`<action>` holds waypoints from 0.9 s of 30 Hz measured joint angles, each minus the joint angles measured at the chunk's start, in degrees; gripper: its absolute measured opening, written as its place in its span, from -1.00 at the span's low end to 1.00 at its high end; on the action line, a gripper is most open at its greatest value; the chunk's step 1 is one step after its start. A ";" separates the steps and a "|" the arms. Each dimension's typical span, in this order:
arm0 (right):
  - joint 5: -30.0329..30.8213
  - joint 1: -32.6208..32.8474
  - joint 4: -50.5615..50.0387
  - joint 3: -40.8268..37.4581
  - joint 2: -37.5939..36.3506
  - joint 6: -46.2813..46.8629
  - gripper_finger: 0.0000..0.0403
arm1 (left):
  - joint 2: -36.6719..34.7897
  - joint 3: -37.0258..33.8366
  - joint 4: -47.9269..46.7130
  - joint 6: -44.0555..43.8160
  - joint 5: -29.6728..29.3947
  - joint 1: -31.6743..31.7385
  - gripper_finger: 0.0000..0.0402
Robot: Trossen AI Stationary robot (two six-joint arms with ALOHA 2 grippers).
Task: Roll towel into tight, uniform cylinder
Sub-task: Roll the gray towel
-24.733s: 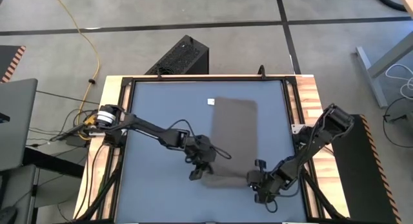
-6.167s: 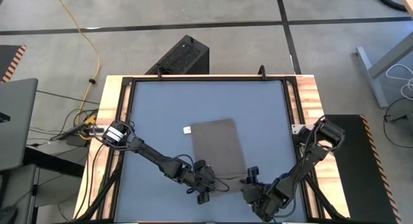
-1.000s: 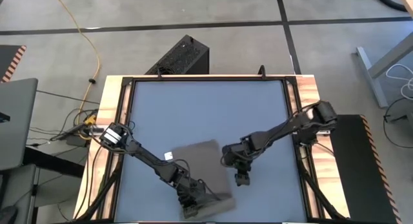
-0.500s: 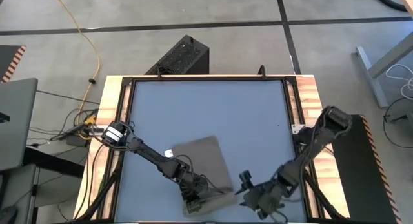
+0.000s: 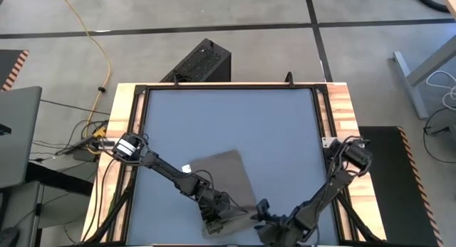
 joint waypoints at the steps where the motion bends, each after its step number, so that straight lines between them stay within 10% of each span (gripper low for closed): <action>1: -0.02 -0.26 -0.28 0.31 0.62 0.02 0.10 | 0.00 0.00 0.00 0.04 0.03 0.00 -0.98; 12: -7.22 -5.32 -2.97 0.72 1.82 4.54 0.04 | 0.02 0.02 0.39 3.13 2.31 0.10 -0.73; 22: -13.43 -7.46 -2.36 -1.95 1.49 4.78 -0.66 | -0.26 0.04 0.08 4.59 2.06 0.09 -0.59; 27: -14.96 -7.50 -1.98 -3.22 1.49 6.25 -0.70 | -4.17 0.04 -6.47 8.69 -3.68 -0.07 -0.60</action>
